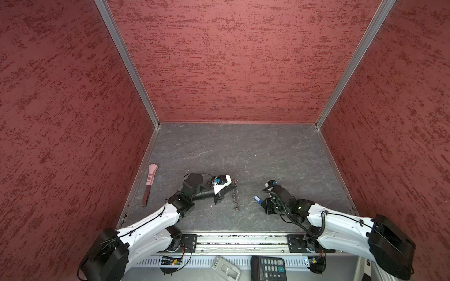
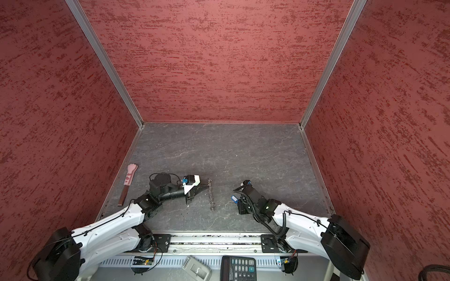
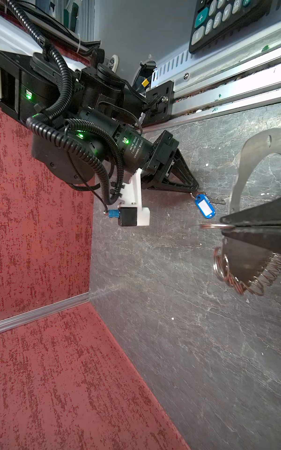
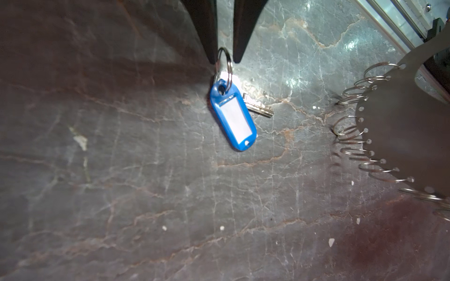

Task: Attach keys to a key ring
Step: Move the key to the bottom-center of the table.

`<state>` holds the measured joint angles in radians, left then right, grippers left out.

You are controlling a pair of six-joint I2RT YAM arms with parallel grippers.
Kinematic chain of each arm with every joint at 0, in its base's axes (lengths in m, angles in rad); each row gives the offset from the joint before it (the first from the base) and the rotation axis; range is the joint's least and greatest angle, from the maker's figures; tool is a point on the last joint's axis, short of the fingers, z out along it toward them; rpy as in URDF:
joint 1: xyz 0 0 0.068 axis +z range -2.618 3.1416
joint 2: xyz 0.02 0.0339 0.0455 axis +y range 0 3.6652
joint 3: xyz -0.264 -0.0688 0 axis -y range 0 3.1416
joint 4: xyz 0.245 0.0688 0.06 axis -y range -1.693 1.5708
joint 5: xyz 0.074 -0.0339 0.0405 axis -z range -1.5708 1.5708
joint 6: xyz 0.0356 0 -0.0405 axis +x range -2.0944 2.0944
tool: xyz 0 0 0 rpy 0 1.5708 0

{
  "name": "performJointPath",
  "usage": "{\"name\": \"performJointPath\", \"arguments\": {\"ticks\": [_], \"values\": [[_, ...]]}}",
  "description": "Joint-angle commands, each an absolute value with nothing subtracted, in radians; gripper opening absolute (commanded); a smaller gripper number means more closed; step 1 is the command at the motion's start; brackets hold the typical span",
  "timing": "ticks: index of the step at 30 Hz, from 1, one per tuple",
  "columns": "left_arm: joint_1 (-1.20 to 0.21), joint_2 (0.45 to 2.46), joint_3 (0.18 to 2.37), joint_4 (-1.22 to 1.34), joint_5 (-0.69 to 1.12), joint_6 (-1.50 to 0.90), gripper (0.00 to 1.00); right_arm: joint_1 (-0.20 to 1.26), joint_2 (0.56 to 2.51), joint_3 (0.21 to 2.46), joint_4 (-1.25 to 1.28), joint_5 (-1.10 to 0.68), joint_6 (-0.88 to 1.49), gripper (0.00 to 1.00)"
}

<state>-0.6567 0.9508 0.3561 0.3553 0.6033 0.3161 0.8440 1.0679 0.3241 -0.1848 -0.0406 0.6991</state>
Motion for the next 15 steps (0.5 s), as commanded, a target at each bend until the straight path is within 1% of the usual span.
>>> {"name": "performJointPath", "arguments": {"ticks": [1, 9, 13, 15], "values": [[-0.661, 0.947, 0.361, 0.373, 0.609, 0.33, 0.0, 0.854, 1.087, 0.337, -0.166, -0.015, 0.705, 0.12], [-0.66, 0.946, 0.362, 0.371, 0.608, 0.33, 0.0, 0.859, 1.106, 0.364, -0.189, 0.001, 0.696, 0.05], [-0.66, 0.947, 0.362, 0.372, 0.609, 0.33, 0.0, 0.86, 1.117, 0.416, -0.282, 0.024, 0.69, 0.0], [-0.661, 0.948, 0.362, 0.372, 0.607, 0.33, 0.0, 0.861, 1.126, 0.456, -0.353, 0.028, 0.684, 0.0]]}}
